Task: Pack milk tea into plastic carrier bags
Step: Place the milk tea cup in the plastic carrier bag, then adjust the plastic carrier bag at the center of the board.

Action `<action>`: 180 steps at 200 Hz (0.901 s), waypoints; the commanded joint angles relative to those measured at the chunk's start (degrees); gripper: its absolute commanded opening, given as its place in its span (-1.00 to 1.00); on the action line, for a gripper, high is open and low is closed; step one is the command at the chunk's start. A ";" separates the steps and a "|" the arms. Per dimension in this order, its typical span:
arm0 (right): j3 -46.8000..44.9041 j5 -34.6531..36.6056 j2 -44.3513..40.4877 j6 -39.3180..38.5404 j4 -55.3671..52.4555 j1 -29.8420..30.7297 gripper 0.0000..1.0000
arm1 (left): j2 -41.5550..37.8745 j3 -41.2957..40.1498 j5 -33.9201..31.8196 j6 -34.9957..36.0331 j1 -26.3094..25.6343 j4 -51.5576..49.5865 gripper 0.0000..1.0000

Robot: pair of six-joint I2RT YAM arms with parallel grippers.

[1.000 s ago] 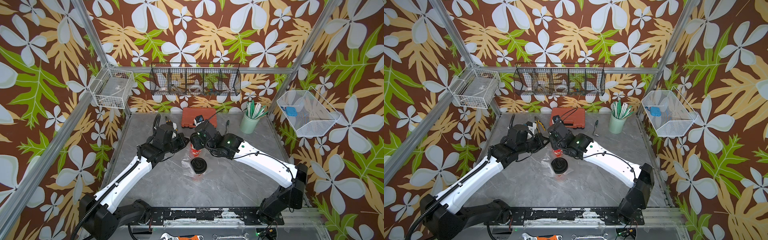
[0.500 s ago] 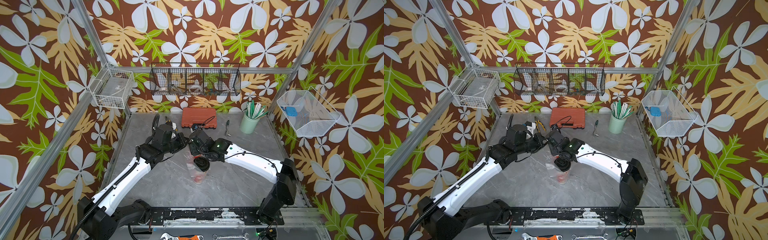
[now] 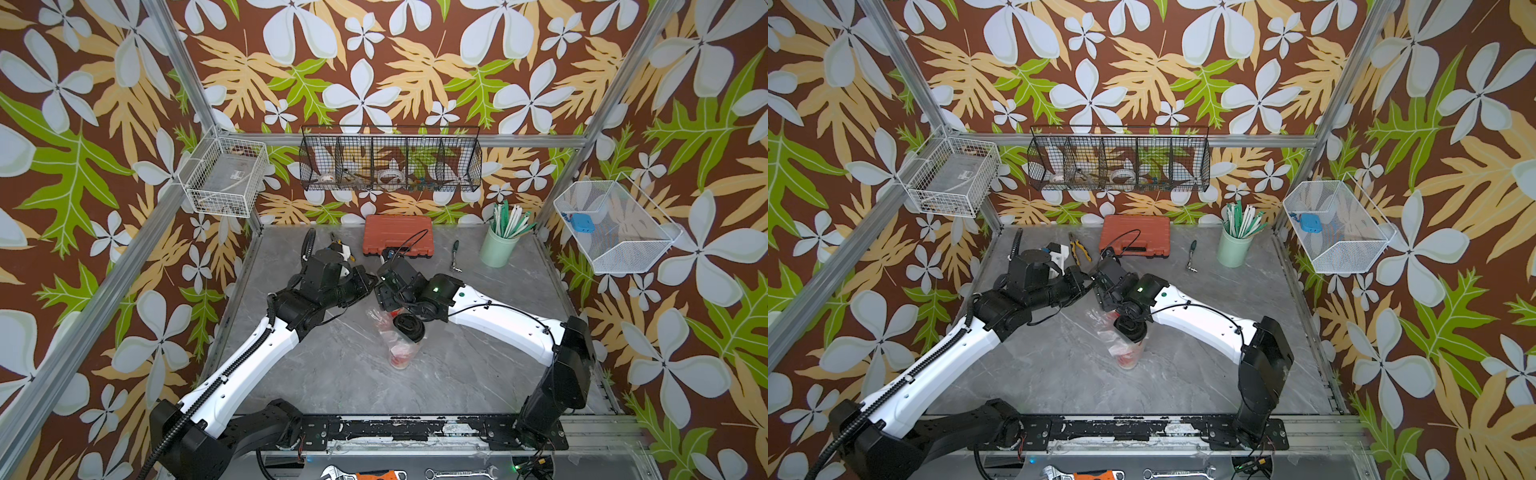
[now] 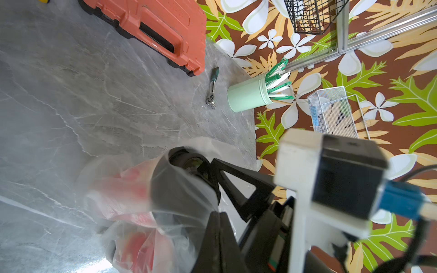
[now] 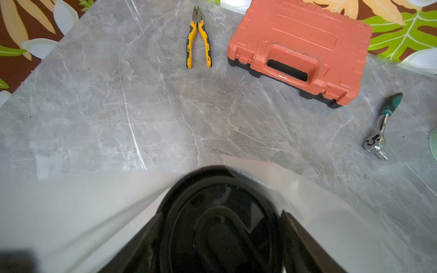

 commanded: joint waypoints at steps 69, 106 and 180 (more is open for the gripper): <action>7.88 -2.84 -5.61 -2.36 -8.37 -2.59 0.58 | 0.03 -0.38 -0.60 1.46 -0.04 0.57 -1.00; -0.26 -13.49 -9.81 -3.52 -5.14 -11.91 0.45 | -0.10 -0.36 -0.51 1.56 -0.04 0.48 -1.00; -8.61 -26.76 -7.18 -6.99 -1.55 -19.54 0.21 | -0.50 -0.34 -0.60 1.64 -0.04 0.24 -1.00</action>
